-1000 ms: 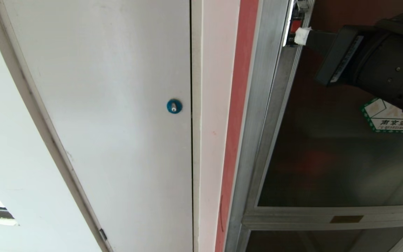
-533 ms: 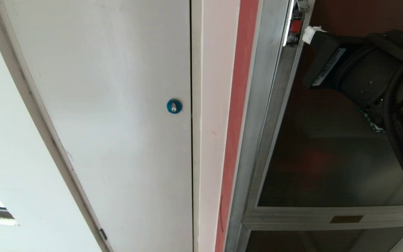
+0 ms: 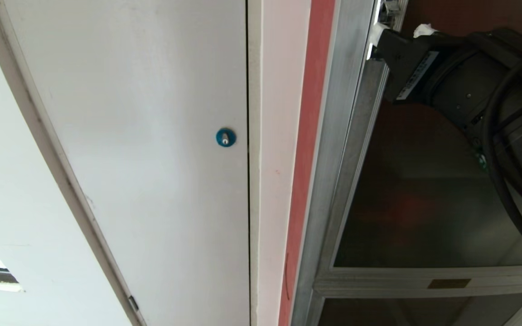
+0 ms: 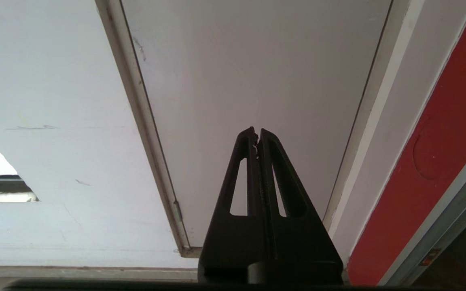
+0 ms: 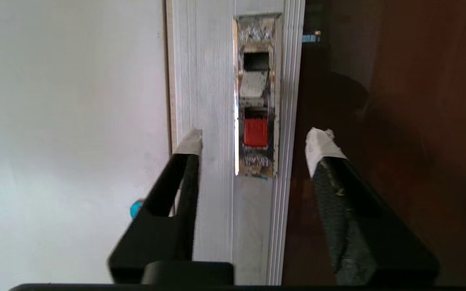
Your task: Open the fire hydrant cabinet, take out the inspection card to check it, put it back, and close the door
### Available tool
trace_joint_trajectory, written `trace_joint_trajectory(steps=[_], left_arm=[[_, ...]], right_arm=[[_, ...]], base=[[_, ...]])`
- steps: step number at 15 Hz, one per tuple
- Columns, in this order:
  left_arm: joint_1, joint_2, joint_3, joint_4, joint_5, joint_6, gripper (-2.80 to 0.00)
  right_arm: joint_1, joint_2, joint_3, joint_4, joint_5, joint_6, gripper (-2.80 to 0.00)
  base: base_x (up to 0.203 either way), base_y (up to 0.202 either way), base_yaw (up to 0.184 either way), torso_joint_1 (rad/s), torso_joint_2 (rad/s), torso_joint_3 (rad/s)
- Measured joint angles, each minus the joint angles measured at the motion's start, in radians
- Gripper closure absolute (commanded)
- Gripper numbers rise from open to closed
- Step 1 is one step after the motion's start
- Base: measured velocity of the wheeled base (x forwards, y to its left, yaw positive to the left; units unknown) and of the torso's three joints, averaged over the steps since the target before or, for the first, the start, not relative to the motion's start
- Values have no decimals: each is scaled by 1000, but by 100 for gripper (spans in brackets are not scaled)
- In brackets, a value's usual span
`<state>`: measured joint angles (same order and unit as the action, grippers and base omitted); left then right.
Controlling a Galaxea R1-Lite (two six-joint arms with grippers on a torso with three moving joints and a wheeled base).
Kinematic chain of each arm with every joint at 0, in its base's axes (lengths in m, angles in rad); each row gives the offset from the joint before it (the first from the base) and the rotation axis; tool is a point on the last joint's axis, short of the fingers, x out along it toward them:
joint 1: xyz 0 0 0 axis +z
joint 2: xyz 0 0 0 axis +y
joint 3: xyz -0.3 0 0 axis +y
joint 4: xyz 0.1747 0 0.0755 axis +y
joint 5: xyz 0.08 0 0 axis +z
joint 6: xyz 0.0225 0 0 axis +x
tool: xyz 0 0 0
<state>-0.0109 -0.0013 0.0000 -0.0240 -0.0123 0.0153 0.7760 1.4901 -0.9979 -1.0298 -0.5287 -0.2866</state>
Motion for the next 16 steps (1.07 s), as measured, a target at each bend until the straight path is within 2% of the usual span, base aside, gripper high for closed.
trace_joint_trajectory(steps=[5,13,14,15,16], left_arm=[[0,0,0,0,1,0,0],[0,0,0,0,0,0,0],[0,0,0,0,0,0,0],[0,0,0,0,0,0,0],[0,0,0,0,0,0,0]], right_arm=[[-3,25,-70,4,-25,-20,-280],[-41,69,-112,5,-30,-31,-280],[-49,73,-117,4,-29,-32,-26],[-53,75,-120,3,-28,-35,0],[-56,77,-124,2,-29,-37,0]], base=[[0,0,0,0,0,0],[0,0,0,0,0,0],[0,0,0,0,0,0],[0,0,0,0,0,0],[0,0,0,0,0,0]])
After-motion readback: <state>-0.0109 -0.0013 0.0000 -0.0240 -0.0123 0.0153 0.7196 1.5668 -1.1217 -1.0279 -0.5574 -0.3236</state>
